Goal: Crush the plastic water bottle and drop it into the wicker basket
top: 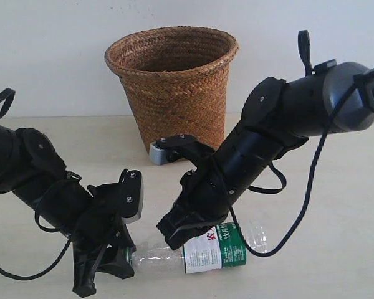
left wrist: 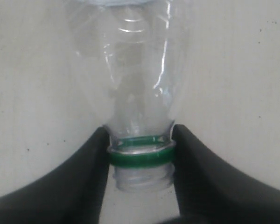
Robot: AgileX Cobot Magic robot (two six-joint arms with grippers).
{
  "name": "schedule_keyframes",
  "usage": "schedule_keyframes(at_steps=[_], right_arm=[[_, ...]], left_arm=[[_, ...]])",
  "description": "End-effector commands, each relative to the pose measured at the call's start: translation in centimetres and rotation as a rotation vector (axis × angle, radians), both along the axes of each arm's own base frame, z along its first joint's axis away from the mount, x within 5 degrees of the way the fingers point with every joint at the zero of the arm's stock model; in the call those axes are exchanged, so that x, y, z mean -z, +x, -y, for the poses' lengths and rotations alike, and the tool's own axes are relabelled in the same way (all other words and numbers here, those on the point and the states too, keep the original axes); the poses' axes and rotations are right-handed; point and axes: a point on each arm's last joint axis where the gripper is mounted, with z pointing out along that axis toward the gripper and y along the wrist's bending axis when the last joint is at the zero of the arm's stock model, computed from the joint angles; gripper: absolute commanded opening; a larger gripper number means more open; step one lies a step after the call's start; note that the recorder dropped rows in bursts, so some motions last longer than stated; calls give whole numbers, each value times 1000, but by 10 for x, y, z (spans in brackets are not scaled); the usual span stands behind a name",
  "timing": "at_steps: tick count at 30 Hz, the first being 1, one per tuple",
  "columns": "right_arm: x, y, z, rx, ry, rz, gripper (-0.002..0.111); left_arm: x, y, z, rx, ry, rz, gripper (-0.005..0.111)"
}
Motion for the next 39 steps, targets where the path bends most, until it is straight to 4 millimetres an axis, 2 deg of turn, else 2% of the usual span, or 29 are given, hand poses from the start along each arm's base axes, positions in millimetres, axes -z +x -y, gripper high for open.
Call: schedule_keyframes(at_steps=[1, 2, 5, 9, 12, 14, 16, 18, 22, 25, 28, 32, 36, 39], right_arm=[[4, 2, 0, -3, -12, -8, 0], [6, 2, 0, -4, -16, -11, 0], [30, 10, 4, 28, -118, -1, 0], [52, 21, 10, 70, -270, -2, 0], [64, 34, 6, 96, -311, -4, 0], [61, 34, 4, 90, -303, -24, 0], [45, 33, 3, 65, -295, -51, 0], [43, 35, 2, 85, -286, -33, 0], [60, 41, 0, 120, -286, -6, 0], [82, 46, 4, 135, -309, -35, 0], [90, 50, 13, 170, -325, -84, 0], [91, 55, 26, 195, -334, -116, 0], [94, 56, 29, 195, -345, -126, 0], [111, 57, 30, 192, -366, -126, 0]], left_arm=[[-1, -1, 2, -15, -10, -11, 4], [-1, -1, 2, -18, -10, -12, 4], [-1, -1, 2, -21, -10, -19, 4], [-1, -2, 2, -24, -9, -27, 4], [-1, -3, 2, -10, -6, -39, 4], [-1, -3, 2, -10, -6, -39, 4], [-1, -3, 2, -10, -6, -39, 4], [-1, -5, 2, -4, -9, -52, 4], [-1, -8, 2, 28, 0, -77, 4], [0, -9, 0, 46, 20, -82, 4], [0, -9, -1, 48, 28, -80, 4], [0, -9, -1, 45, 29, -81, 4], [0, -9, -1, 45, 29, -81, 4], [0, -9, -1, 45, 29, -81, 4]])
